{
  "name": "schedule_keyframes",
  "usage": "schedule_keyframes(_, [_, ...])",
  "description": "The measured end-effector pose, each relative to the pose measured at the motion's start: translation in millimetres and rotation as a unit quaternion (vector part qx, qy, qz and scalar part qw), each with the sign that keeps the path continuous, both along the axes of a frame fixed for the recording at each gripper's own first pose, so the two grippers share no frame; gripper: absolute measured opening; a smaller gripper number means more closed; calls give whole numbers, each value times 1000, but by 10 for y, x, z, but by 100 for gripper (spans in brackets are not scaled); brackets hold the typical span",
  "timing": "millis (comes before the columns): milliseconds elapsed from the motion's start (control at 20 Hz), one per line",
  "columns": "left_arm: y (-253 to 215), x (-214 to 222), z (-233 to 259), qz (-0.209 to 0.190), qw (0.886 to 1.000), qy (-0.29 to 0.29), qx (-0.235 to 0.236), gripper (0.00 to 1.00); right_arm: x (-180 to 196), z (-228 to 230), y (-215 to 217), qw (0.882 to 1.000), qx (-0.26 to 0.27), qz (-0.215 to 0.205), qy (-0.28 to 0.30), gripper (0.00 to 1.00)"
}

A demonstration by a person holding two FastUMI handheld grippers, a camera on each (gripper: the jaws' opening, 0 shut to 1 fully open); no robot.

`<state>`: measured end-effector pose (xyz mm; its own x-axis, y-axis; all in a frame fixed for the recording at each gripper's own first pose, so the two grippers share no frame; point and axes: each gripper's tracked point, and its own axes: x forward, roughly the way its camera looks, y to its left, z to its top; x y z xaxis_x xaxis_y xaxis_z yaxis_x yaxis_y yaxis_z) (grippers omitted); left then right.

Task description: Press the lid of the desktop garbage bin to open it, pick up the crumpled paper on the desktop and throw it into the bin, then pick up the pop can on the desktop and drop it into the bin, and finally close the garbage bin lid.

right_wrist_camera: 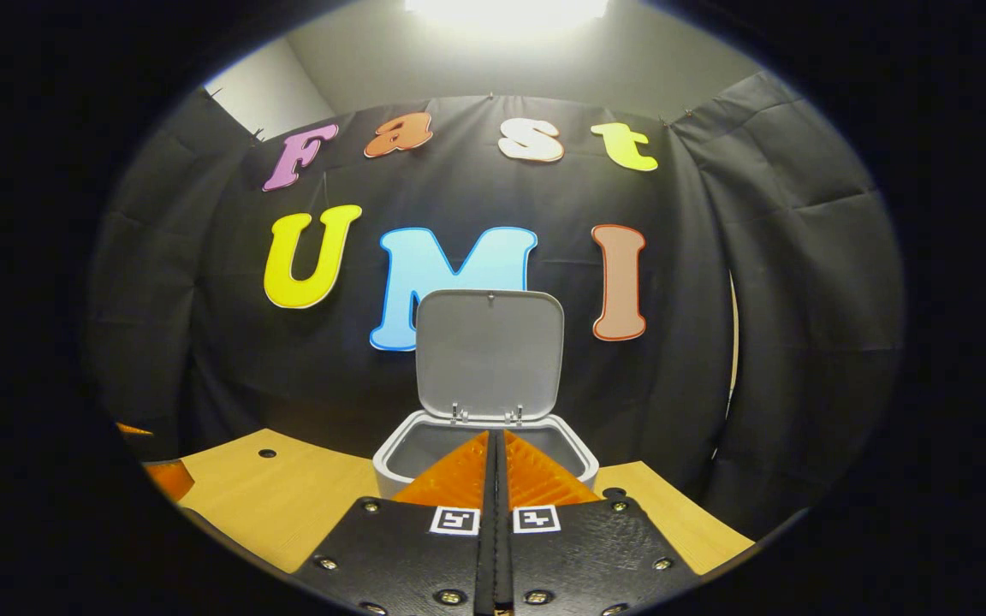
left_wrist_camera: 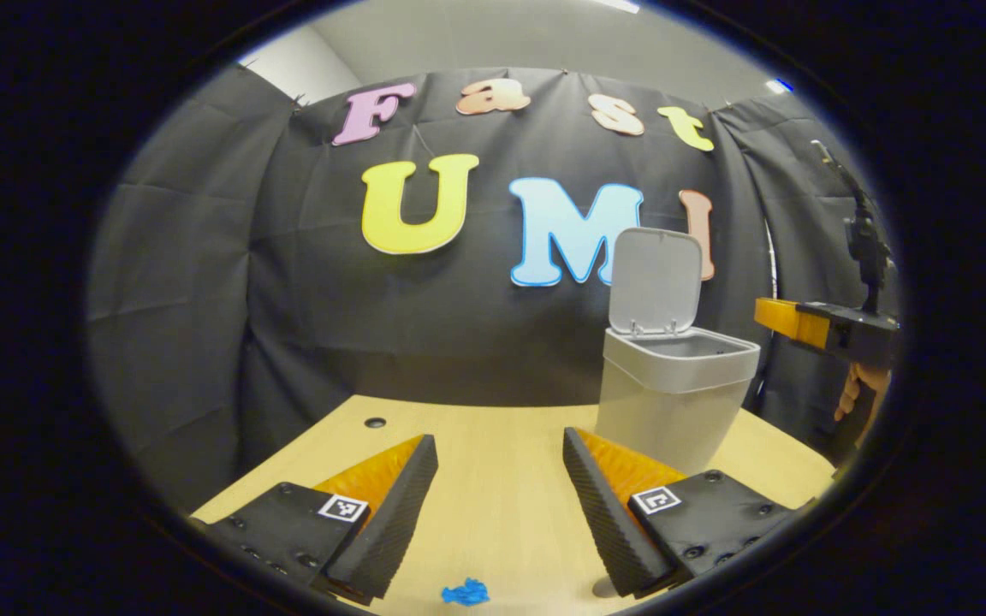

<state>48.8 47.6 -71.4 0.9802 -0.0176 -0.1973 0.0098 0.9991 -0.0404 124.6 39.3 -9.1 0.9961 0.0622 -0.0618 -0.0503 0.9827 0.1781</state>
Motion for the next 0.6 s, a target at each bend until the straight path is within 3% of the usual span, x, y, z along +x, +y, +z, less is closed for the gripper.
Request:
schedule_keyframes(200, [32,-61,-303,-1,999,37,8,97,-167,28,21,1000,-4,0,-10,10])
schedule_keyframes(250, [34,-66,-389,-1,999,50,6,97,-204,37,-6,1000,-4,-7,-13,22])
schedule_keyframes(500, [58,-131,-805,-2,994,106,14,98,-370,18,-21,1000,-7,-11,-17,27])
schedule_keyframes(550, [51,-148,-908,-5,992,121,17,99,-401,-10,-9,1000,-9,-9,-12,37])
schedule_keyframes(600, [54,-173,-1034,-6,990,138,19,100,-434,-52,-22,1000,-11,-10,-7,41])
